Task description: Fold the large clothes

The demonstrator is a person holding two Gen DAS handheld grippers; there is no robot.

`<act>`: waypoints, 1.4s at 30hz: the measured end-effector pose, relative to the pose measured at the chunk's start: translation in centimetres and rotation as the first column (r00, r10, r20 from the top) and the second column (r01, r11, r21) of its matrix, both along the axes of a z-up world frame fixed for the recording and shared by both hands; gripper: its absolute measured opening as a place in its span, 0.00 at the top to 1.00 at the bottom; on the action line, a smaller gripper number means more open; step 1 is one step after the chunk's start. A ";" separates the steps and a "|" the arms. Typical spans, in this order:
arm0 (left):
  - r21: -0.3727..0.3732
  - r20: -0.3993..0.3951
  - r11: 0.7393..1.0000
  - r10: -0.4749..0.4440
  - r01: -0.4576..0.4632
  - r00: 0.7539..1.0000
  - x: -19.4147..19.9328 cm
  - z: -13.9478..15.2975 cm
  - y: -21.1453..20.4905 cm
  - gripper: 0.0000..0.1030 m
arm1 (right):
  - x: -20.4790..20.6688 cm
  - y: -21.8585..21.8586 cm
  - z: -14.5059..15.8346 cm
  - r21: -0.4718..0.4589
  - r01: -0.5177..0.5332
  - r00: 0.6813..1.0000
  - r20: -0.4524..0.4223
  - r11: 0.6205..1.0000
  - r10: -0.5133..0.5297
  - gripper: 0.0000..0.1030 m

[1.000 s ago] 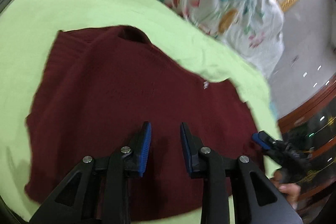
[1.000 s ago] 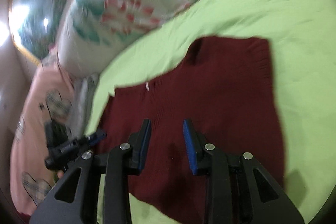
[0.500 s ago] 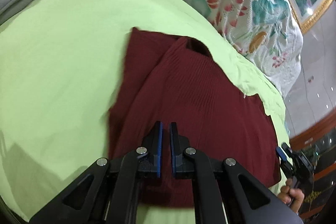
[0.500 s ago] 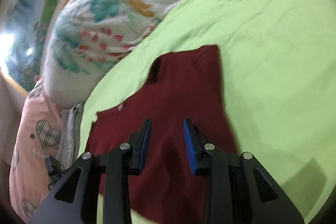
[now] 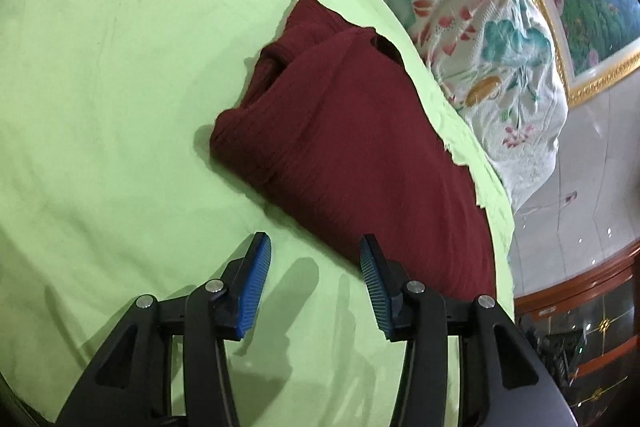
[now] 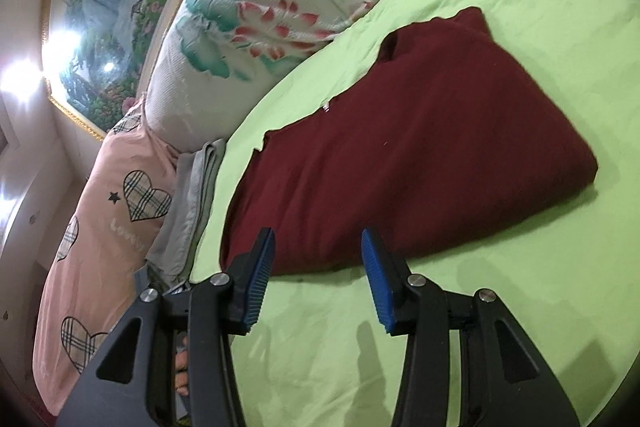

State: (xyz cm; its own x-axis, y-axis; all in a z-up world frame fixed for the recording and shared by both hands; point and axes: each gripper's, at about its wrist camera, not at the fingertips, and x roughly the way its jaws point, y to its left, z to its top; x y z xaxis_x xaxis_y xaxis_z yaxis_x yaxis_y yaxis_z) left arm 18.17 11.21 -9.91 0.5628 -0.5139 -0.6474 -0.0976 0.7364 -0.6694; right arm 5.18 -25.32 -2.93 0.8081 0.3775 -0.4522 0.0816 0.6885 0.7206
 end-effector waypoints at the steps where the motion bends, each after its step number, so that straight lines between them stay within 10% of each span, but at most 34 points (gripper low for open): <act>1: -0.011 -0.002 1.000 0.006 -0.006 1.000 0.2 -0.1 0.0 0.51 | -0.1 0.2 0.1 0.002 -0.009 1.000 0.003 1.000 0.009 0.55; 13: -0.057 0.003 0.988 0.147 -0.147 0.989 5.8 -0.4 -0.2 0.51 | 1.1 -0.1 0.6 -0.015 -0.009 1.000 -0.016 1.000 0.009 0.55; 24: -0.033 0.028 0.990 0.136 -0.135 0.990 8.9 1.3 -1.0 0.88 | 7.1 -3.7 1.1 -0.068 -0.003 0.997 -0.083 0.998 -0.003 0.54; 33: 0.114 0.260 0.984 -0.161 0.135 0.952 8.2 10.0 -12.9 0.90 | 8.0 -7.3 1.6 0.058 -0.012 0.999 -0.030 0.998 0.013 0.54; 38: 0.301 0.309 0.890 -0.430 0.342 0.848 5.8 10.8 -24.4 0.90 | 6.7 -9.6 1.2 0.148 0.009 1.000 -0.010 0.989 -0.008 0.54; 42: 0.336 0.197 0.846 -0.493 0.414 0.848 6.1 6.5 -28.8 0.91 | 7.0 -9.9 0.0 0.204 -0.014 0.999 -0.049 0.979 0.024 0.54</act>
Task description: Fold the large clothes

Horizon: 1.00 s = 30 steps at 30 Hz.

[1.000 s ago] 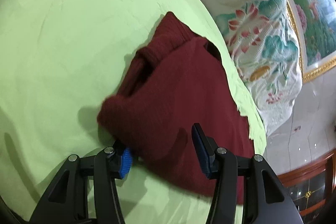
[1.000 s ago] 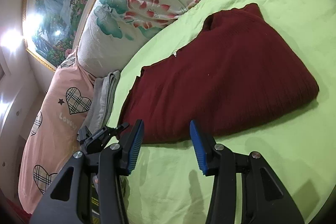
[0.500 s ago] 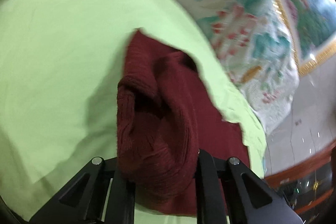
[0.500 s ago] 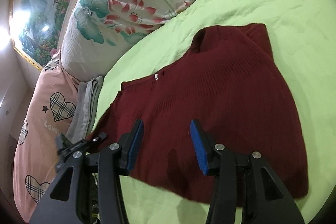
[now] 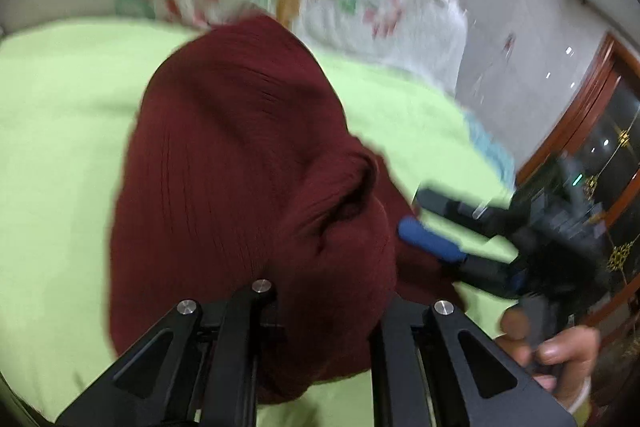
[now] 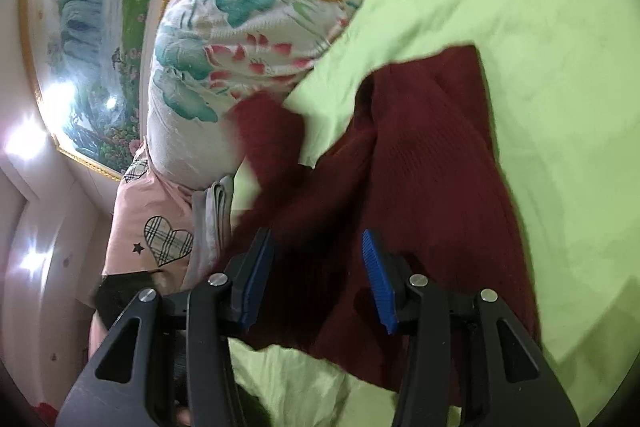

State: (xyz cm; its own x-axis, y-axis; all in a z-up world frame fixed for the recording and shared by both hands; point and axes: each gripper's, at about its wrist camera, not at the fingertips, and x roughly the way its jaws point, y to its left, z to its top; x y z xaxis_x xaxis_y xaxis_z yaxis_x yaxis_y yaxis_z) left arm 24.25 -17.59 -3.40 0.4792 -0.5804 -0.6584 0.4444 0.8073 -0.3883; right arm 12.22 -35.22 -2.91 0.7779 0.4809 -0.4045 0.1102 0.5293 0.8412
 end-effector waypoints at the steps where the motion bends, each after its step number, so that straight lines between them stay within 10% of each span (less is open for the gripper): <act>1: 0.006 -0.010 1.000 -0.003 0.003 1.000 0.0 -0.5 -0.2 0.91 | 0.2 0.0 -0.3 0.016 -0.011 1.000 -0.011 1.000 0.012 0.51; 13: 0.141 0.175 0.990 -0.023 -0.002 0.984 -3.0 0.9 -1.0 0.91 | 7.9 2.0 -1.6 0.063 -0.145 0.982 -0.116 0.987 0.152 0.37; 15: 0.162 0.186 0.987 -0.031 0.000 0.982 -3.1 0.8 -1.3 0.91 | 9.7 2.0 -1.9 0.072 -0.145 0.981 -0.118 0.987 0.152 0.50; 16: 0.170 0.189 0.985 -0.036 0.004 0.981 -3.2 0.8 -1.7 0.91 | 10.4 2.1 -1.8 0.046 -0.148 0.980 -0.130 0.988 0.153 0.83; 25: 0.074 0.236 0.995 -0.084 0.069 0.968 -3.7 4.3 -4.8 0.89 | 9.3 0.3 6.8 -0.273 -0.173 0.978 0.066 0.946 0.198 0.86; 30: 0.118 0.090 0.985 -0.140 0.129 0.986 -2.0 -0.4 -8.4 0.89 | 8.8 -2.9 1.8 -0.311 -0.149 0.987 -0.101 0.939 0.123 0.86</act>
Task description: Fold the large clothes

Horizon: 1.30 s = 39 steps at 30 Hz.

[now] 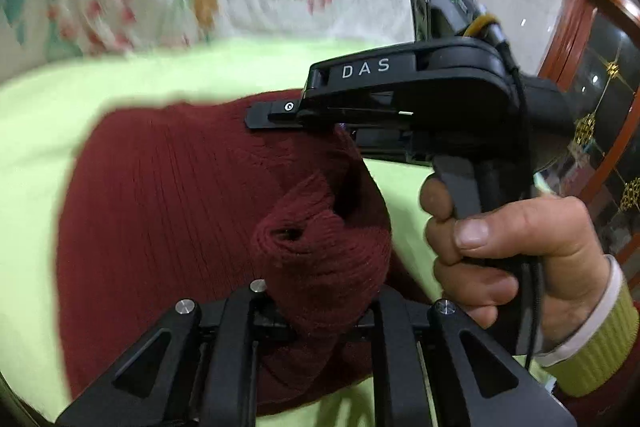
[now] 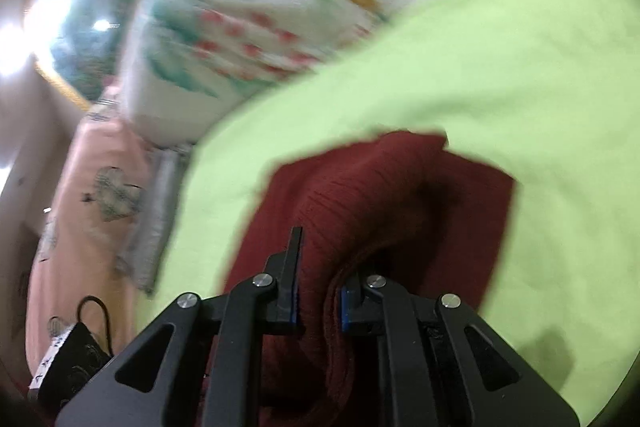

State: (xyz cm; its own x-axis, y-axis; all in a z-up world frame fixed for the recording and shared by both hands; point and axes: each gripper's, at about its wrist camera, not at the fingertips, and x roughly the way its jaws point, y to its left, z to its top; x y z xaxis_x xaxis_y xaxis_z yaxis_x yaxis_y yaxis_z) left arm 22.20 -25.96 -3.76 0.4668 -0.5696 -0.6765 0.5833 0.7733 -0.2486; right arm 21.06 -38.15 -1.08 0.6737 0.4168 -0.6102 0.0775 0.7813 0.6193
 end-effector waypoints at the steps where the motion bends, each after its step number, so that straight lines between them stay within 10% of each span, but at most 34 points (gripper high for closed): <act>1: -0.006 -0.028 1.000 -0.003 0.003 1.000 0.1 -0.8 -0.2 0.89 | -0.1 -0.3 -1.1 -0.005 0.009 1.000 -0.026 1.000 -0.009 0.86; 13: -0.008 -0.091 0.998 -0.057 0.056 0.994 -1.0 -0.4 1.2 0.75 | -0.8 -0.5 -2.4 -0.061 0.029 0.998 -0.056 0.998 -0.032 0.81; 17: -0.117 -0.111 0.992 -0.063 0.050 0.992 -3.1 2.6 6.9 0.37 | -2.5 -0.8 -1.6 -0.093 0.079 0.995 -0.054 0.993 -0.084 0.73; 19: -0.132 -0.096 0.991 -0.005 -0.007 0.995 -3.1 3.7 10.3 0.33 | -3.3 -0.5 -0.9 -0.141 0.093 0.993 -0.063 0.986 -0.103 0.71; 21: -0.140 -0.092 0.988 0.055 -0.068 0.994 -2.3 4.4 13.1 0.29 | -4.2 -0.2 0.0 -0.182 0.100 0.992 -0.062 0.978 -0.113 0.64; 23: -0.152 -0.122 0.980 0.112 -0.130 0.986 -1.0 4.3 15.9 0.24 | -5.0 0.2 1.0 -0.203 0.109 0.992 -0.038 0.973 -0.119 0.29; 34: -0.258 -0.548 0.928 0.090 -0.270 0.832 10.7 -4.8 19.4 0.23 | -3.7 1.1 -0.4 -0.172 0.073 0.989 -0.118 0.982 -0.094 0.22; 39: -0.272 -0.561 0.939 0.022 -0.210 0.827 12.2 -5.8 17.1 0.21 | -2.9 -0.4 -1.8 -0.125 0.085 0.984 -0.147 0.988 -0.103 0.22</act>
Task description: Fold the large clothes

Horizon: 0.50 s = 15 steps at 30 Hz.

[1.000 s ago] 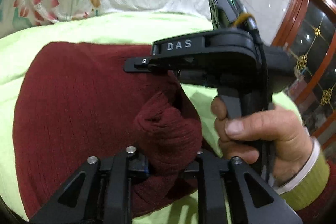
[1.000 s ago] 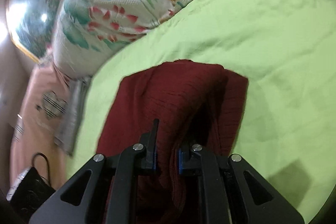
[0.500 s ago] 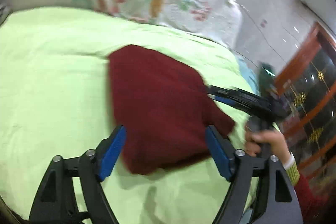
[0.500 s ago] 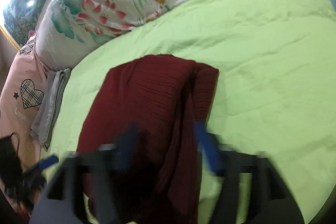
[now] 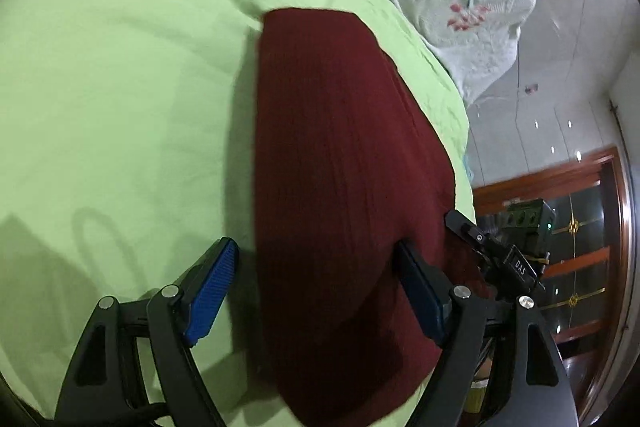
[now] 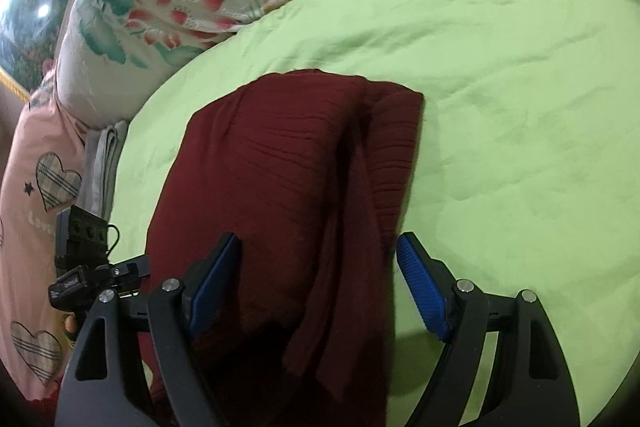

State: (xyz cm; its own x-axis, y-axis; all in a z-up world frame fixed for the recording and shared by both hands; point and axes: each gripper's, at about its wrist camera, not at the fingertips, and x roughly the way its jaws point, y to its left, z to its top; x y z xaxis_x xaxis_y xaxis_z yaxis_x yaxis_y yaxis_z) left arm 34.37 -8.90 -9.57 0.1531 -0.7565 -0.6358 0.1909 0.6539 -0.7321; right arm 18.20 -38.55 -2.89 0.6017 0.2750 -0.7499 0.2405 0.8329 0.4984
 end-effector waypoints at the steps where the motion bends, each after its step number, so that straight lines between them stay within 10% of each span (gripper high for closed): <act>1: -0.001 -0.002 1.000 -0.014 0.014 1.000 0.0 -0.1 -0.5 0.21 | 0.1 -0.3 -0.2 0.012 0.006 1.000 -0.002 1.000 -0.006 0.22; 7: 0.046 0.026 0.997 -0.063 0.062 0.998 0.8 -0.6 -3.8 0.22 | 1.2 -0.3 -1.4 0.113 -0.051 0.998 0.027 0.992 0.048 0.23; 11: 0.062 0.069 0.996 -0.073 0.069 0.995 0.5 0.0 -4.3 0.39 | 1.6 -0.1 -2.2 0.180 -0.068 0.997 0.036 0.981 0.063 0.58; 15: 0.077 0.121 0.996 -0.054 0.045 0.991 -0.6 1.2 -3.6 0.50 | 0.9 0.9 -1.0 0.169 -0.078 0.995 0.076 0.983 0.066 0.64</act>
State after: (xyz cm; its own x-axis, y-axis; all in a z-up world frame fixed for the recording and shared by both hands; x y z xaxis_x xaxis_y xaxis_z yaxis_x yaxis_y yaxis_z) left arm 33.75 -12.54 -8.42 0.1970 -0.7164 -0.6693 0.3093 0.6932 -0.6509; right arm 19.13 -37.60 -3.90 0.6249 0.4402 -0.6448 0.1424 0.7478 0.6485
